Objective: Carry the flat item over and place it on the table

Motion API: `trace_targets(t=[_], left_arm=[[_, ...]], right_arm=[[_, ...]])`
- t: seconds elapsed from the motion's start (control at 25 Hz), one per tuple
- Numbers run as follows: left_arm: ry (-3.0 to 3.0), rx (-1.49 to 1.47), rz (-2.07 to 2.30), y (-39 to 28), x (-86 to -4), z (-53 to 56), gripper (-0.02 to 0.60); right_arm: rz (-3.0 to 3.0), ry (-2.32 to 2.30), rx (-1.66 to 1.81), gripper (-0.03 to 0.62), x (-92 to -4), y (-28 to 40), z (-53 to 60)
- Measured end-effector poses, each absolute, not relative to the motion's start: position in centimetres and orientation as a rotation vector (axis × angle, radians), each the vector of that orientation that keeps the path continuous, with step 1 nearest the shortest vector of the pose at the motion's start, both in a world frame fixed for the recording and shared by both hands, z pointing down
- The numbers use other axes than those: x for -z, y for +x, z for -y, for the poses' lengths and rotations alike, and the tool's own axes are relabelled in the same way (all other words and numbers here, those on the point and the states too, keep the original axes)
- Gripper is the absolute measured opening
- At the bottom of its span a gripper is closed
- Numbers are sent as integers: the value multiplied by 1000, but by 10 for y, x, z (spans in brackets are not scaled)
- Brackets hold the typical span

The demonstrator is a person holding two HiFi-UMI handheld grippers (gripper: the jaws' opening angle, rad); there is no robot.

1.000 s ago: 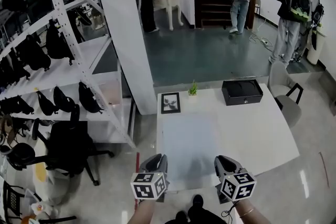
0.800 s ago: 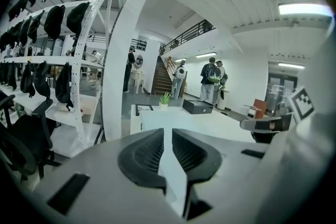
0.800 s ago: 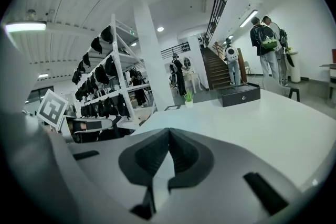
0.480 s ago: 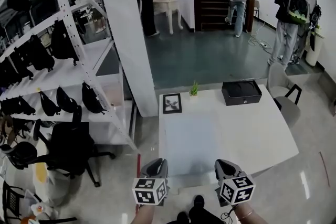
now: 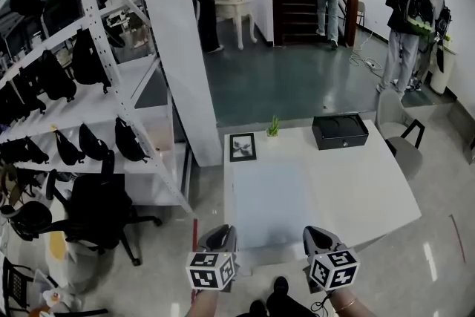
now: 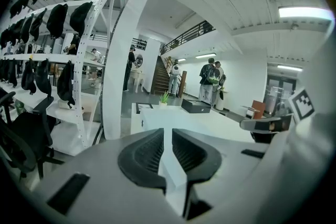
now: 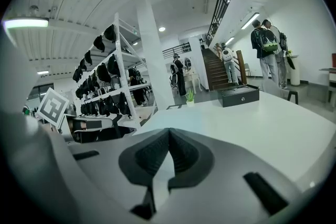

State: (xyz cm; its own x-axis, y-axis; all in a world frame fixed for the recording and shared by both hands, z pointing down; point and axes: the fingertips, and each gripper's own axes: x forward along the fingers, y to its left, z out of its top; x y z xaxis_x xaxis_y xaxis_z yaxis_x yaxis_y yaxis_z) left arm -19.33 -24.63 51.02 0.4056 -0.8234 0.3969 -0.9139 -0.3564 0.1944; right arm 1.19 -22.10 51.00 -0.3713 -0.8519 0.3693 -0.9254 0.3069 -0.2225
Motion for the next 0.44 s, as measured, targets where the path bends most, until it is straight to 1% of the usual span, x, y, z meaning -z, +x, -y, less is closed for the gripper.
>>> trace_targets(t=[0.44], left_arm=[[2275, -318, 1488, -191, -510, 258, 49]], right_arm=[[2365, 1629, -589, 0, -512, 13, 231]])
